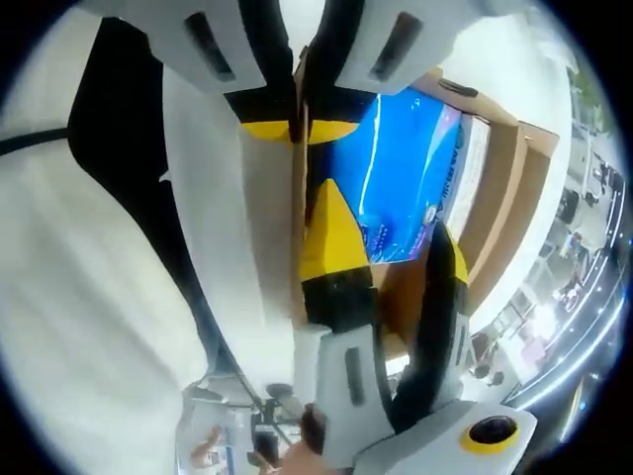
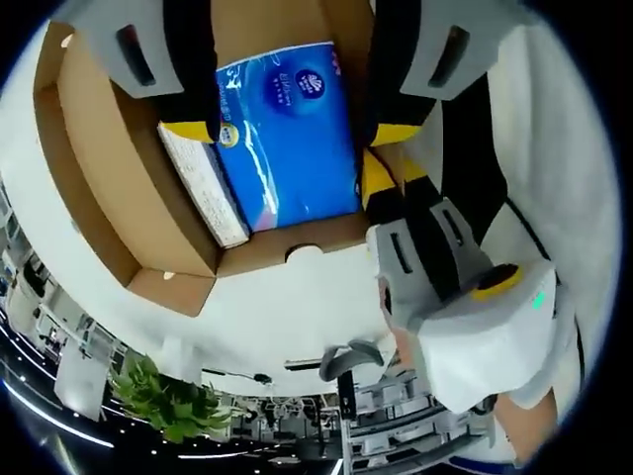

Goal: Operate the shoe box by opening the lid, removing the specified soft item, and placing it in the target area until the item is outside and the box remains undamaged.

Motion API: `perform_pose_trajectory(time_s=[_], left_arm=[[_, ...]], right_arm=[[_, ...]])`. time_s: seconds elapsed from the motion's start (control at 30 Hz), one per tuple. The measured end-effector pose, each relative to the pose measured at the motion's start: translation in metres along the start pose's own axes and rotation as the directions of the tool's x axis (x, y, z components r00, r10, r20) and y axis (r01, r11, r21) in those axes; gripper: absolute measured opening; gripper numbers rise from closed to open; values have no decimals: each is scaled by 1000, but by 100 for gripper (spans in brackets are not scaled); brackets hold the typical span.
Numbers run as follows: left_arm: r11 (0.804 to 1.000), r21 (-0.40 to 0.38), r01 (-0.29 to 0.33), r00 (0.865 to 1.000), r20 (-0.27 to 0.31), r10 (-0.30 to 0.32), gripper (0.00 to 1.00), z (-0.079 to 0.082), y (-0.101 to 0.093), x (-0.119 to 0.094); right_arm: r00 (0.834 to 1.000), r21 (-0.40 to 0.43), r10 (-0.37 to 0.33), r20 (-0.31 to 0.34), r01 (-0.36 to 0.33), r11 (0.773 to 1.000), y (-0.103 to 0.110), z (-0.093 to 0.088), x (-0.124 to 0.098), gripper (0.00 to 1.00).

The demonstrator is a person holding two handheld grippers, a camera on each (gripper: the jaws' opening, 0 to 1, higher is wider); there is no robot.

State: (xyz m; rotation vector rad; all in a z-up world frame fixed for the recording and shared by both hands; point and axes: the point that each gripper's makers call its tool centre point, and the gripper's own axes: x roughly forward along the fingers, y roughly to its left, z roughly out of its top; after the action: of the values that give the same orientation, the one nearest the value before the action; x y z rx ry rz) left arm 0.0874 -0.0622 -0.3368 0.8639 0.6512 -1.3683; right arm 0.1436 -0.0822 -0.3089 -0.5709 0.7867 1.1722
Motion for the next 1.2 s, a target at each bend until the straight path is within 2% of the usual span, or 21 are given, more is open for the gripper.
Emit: perform_pose_trajectory(time_s=[0.27,0.4,0.57,0.6,0.67,0.7,0.93,1.2], left_arm=[[1000,3,-3,1000,2,3,2,0,1,0],[1000,-4,5,1000,-2,-5,2,0,1,0],[1000,-1,3,1000,0,-3,2,0,1,0],[1000,-1,3,1000,0,-3,2,0,1,0],[1000,-4,3,1000,2,-3,2,0,2,-1],[1000,-4,3,1000,2,-3,2,0,2,0],[1000,-9,-7,1000,6,7,3,1,2,-1],[1000,-10,0,1000,5,0,2,2,2,-2]], right_arm=[[1000,-31,12,-27,-13,999,-1,-1,3,61],[998,-75,19,-58,-23,997,-2,-3,9,61],[997,-71,55,-57,-59,996,2,6,17,62],[996,-80,50,-76,-56,995,1,5,21,62],[992,-166,7,-122,-27,986,-6,-1,24,59],[993,-151,31,-115,-49,987,-1,-1,26,60],[992,-136,61,-115,-76,988,-5,-1,26,60],[989,-172,70,-130,-92,981,-5,-9,20,59]])
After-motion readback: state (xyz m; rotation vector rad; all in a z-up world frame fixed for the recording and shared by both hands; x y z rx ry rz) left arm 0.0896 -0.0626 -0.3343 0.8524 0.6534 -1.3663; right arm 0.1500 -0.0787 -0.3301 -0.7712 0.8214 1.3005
